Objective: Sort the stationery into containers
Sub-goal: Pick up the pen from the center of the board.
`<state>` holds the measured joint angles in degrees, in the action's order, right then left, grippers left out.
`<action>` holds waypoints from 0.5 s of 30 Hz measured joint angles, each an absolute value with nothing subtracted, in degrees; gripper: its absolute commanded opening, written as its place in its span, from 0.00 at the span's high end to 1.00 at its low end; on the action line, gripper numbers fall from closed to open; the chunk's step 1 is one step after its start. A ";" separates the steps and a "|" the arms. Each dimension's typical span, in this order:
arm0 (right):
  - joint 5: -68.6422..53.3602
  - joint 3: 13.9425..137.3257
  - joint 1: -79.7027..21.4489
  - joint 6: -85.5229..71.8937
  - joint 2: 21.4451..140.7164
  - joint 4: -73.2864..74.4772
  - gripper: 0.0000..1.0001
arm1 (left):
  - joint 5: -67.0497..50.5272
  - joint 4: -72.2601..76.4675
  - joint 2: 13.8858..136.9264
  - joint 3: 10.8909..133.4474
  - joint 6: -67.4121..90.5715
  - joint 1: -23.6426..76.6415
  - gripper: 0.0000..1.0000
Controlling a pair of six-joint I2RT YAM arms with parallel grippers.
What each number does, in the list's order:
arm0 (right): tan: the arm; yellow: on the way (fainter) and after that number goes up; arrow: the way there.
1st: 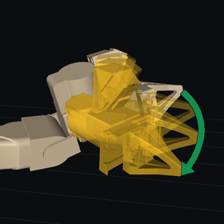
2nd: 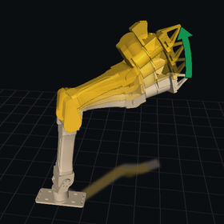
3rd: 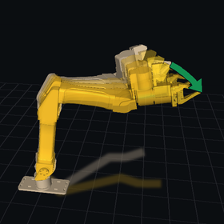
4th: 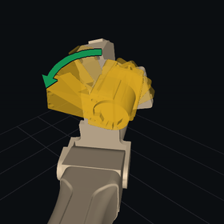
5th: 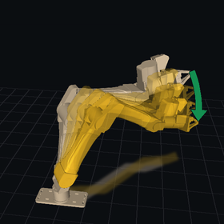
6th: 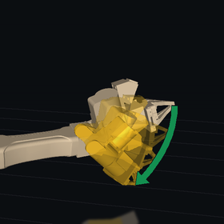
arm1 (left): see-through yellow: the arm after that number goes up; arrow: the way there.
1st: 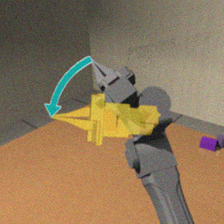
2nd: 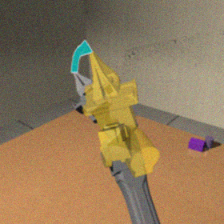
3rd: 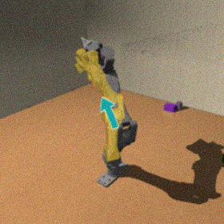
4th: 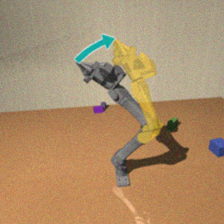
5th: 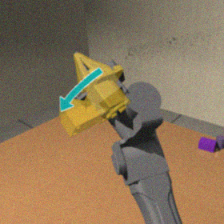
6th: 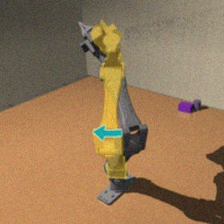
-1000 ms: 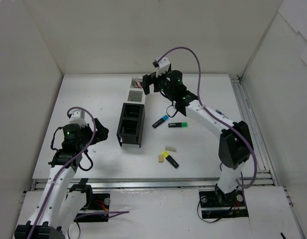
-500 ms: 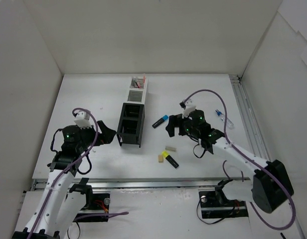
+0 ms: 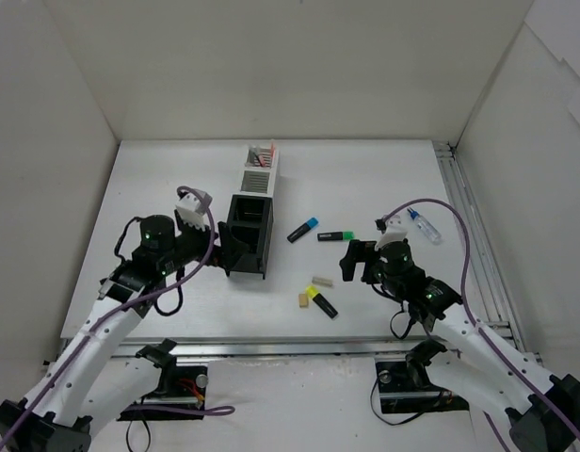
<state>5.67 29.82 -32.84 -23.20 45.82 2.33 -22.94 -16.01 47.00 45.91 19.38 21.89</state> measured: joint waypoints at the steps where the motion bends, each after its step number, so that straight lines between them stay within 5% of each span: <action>1: 6.26 29.85 -32.62 -23.90 45.65 3.33 0.02 | -22.39 -16.01 49.12 48.47 17.82 23.92 0.00; 15: 13.80 31.64 -28.86 -27.07 35.05 15.33 0.02 | -25.65 -23.92 100.27 94.83 -10.24 36.49 0.01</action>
<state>13.80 31.64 -28.86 -27.07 35.05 15.33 -25.65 -23.92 100.27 94.83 -10.24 36.49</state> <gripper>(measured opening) 0.979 0.996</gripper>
